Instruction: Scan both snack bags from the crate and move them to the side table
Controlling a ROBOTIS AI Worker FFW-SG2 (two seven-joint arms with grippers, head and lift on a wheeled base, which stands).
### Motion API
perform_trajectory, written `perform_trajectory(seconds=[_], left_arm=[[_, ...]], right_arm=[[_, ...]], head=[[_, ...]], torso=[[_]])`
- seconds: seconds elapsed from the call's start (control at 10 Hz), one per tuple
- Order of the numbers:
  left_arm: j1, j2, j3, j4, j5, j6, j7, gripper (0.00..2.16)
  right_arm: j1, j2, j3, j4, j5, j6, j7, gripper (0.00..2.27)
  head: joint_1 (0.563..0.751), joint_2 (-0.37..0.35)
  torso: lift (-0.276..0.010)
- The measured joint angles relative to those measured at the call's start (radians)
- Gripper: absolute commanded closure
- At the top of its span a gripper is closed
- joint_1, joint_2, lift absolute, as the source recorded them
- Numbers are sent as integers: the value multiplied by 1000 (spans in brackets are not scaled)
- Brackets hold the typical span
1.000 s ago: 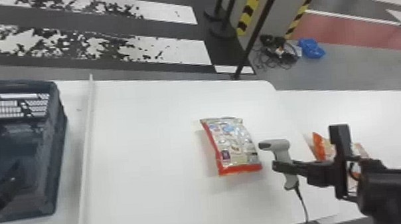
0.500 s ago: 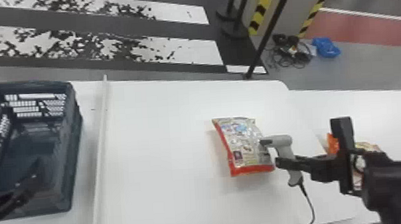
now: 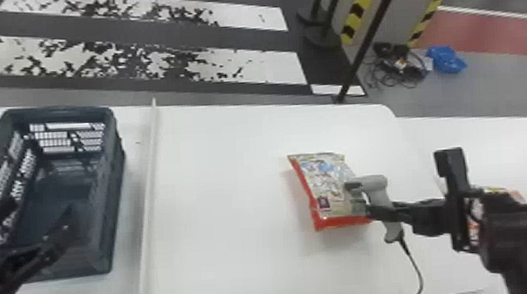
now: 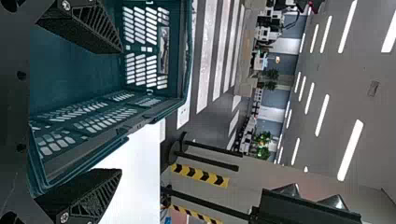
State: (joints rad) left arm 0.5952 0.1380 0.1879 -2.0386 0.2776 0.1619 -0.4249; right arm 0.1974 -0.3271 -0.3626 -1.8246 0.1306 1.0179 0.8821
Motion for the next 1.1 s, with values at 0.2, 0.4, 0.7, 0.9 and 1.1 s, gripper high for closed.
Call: perform_trajectory(seconds=[0.2, 0.4, 0.7, 0.9, 1.1], left_arm=[[0, 0, 0, 1, 0, 0, 0, 87], [1, -2, 0, 3, 0, 0, 0, 87], [1, -2, 1, 4, 0, 0, 0, 87], [-1, -2, -1, 5, 0, 0, 0, 87], [-1, -2, -1, 6, 0, 0, 0, 87]], right_arm=[[-2, 1, -8, 1, 1, 0, -1, 2246], [0, 5, -48, -4, 0, 1, -8, 2246], [12, -1, -100, 2, 17, -8, -82, 2246], [20, -4, -97, 32, 71, -35, -131, 2246], [22, -4, -76, 74, 116, -73, -173, 2246]], head=[[695, -226], [695, -251], [695, -312], [695, -347], [695, -350]], torso=[[-75], [-75], [-75], [-75], [-75]])
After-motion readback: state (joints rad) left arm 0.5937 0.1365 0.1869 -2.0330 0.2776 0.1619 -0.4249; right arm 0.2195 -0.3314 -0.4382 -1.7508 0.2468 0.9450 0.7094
